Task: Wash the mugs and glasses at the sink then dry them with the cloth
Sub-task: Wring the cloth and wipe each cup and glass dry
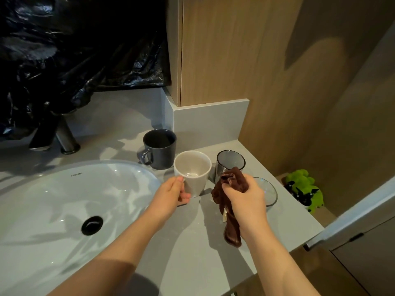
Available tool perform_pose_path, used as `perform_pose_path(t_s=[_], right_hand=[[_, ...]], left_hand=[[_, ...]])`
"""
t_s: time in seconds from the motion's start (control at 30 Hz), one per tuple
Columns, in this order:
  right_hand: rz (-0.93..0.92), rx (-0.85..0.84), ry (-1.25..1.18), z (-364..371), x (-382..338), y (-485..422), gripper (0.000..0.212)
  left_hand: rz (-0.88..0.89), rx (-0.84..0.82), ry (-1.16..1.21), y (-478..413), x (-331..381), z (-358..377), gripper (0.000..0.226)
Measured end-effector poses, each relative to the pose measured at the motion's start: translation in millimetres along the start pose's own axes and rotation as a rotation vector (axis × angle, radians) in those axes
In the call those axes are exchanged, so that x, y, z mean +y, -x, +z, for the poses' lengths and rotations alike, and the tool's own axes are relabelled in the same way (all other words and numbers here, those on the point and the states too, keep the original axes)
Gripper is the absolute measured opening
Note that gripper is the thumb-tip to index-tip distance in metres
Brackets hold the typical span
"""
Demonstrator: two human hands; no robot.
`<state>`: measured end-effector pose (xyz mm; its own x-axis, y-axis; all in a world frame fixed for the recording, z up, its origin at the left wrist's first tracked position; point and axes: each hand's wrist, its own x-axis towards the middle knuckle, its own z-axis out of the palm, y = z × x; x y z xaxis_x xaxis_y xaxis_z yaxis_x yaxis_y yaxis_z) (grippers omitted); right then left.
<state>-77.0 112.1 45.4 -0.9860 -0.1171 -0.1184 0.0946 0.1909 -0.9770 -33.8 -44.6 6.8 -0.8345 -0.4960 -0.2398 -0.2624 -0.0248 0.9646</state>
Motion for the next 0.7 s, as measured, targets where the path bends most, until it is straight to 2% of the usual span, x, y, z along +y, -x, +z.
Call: perform_pose_path(t_s=[0.13, 0.33, 0.57, 0.63, 0.7], right_hand=[[0.002, -0.001, -0.015, 7.0, 2.0, -3.0, 0.021], [-0.028, -0.037, -0.043, 14.7, -6.3, -6.4, 0.021], [-0.2, -0.087, 0.113, 37.2, -40.0, -28.6, 0.017], [-0.228, -0.099, 0.16, 46.1, -47.0, -37.6, 0.017], [-0.243, -0.111, 0.191, 54.6, -51.0, -44.5, 0.022]], left_hand=[[-0.007, -0.015, -0.099, -0.8, 1.4, -2.5, 0.039], [0.108, 0.073, -0.446, -3.4, 13.4, -18.9, 0.019], [0.07, 0.388, -0.351, -37.0, 42.3, -67.3, 0.005], [0.052, 0.401, -0.344, -52.4, 46.4, -75.3, 0.01], [-0.007, 0.333, -0.366, -65.6, 47.4, -77.3, 0.02]])
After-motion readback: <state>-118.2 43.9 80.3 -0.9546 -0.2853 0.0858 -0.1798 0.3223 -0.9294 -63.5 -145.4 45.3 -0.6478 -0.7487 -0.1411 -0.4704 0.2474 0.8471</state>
